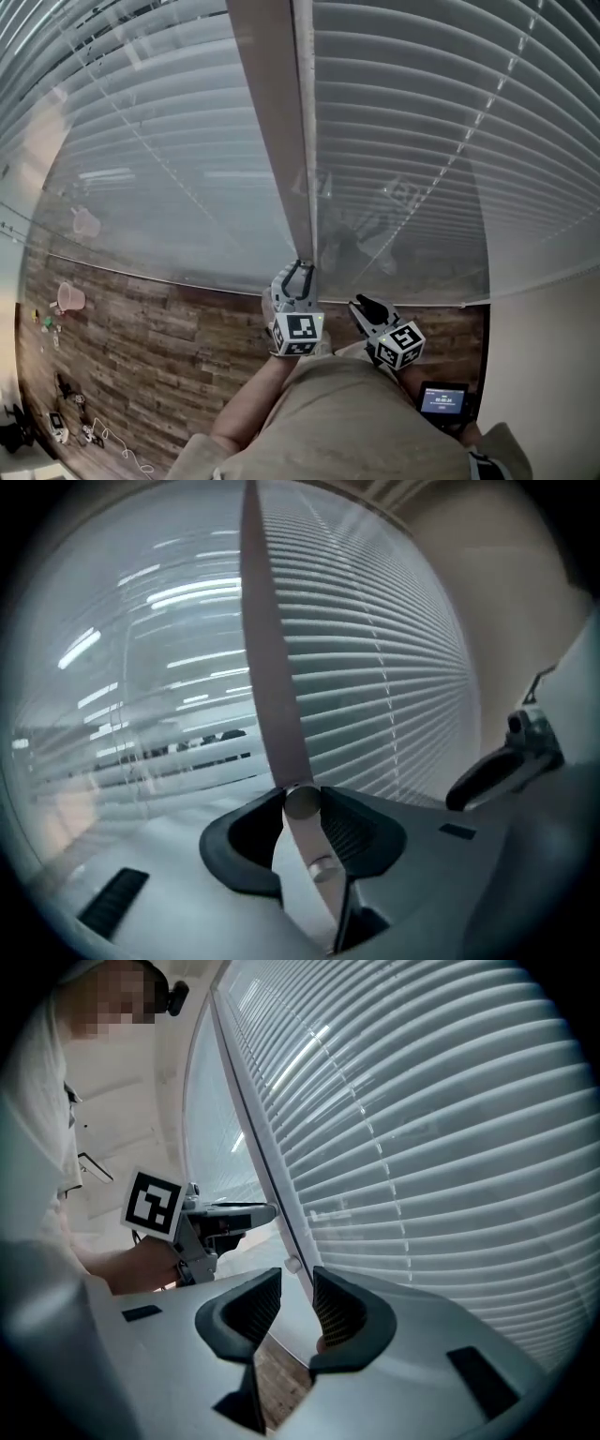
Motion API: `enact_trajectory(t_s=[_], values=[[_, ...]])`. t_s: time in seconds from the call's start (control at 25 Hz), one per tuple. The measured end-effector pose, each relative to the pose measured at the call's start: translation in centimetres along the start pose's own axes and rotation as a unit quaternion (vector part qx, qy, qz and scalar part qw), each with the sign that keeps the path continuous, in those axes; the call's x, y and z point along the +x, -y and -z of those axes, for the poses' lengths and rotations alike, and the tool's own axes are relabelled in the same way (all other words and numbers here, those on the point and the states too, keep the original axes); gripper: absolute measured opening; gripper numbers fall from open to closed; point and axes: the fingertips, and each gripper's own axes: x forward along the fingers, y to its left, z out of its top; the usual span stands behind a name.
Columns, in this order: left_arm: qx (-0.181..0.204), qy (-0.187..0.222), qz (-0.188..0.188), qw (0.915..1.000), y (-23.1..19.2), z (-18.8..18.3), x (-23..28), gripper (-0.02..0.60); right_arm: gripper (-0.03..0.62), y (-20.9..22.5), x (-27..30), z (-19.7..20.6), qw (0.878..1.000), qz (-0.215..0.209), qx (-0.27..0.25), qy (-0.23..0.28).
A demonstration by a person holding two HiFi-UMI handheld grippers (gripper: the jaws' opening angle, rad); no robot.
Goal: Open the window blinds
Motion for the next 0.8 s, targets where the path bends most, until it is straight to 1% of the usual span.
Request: enact_trajectory(t_s=[0.08, 0.16, 0.36, 0.52, 0.6, 0.8], values=[[0.073, -0.002, -0.025, 0.9970, 0.2, 0.0, 0.0, 0.137, 0.110, 0.0, 0.1, 0.0, 1.000, -0.001, 0.001, -0.001], [0.125, -0.005, -0.040, 0.9913, 0.3, 0.0, 0.0, 0.137, 0.110, -0.1, 0.2, 0.2, 1.000, -0.004, 0.001, -0.001], [0.214, -0.011, -0.057, 0.9751, 1.0, 0.6, -0.2, 0.137, 0.110, -0.1, 0.3, 1.3, 1.000, -0.007, 0.004, -0.002], [0.268, -0.011, -0.058, 0.9618, 0.4, -0.5, -0.7, 0.137, 0.110, -0.9, 0.5, -0.1, 1.000, -0.009, 0.002, -0.004], [0.301, -0.012, -0.058, 0.9519, 0.3, -0.7, -0.7, 0.137, 0.110, -1.0, 0.7, -0.2, 1.000, -0.010, 0.002, -0.005], [0.389, -0.013, -0.067, 0.9185, 1.8, 0.4, -0.5, 0.138, 0.110, -0.3, 0.4, 1.2, 1.000, -0.013, 0.004, -0.004]])
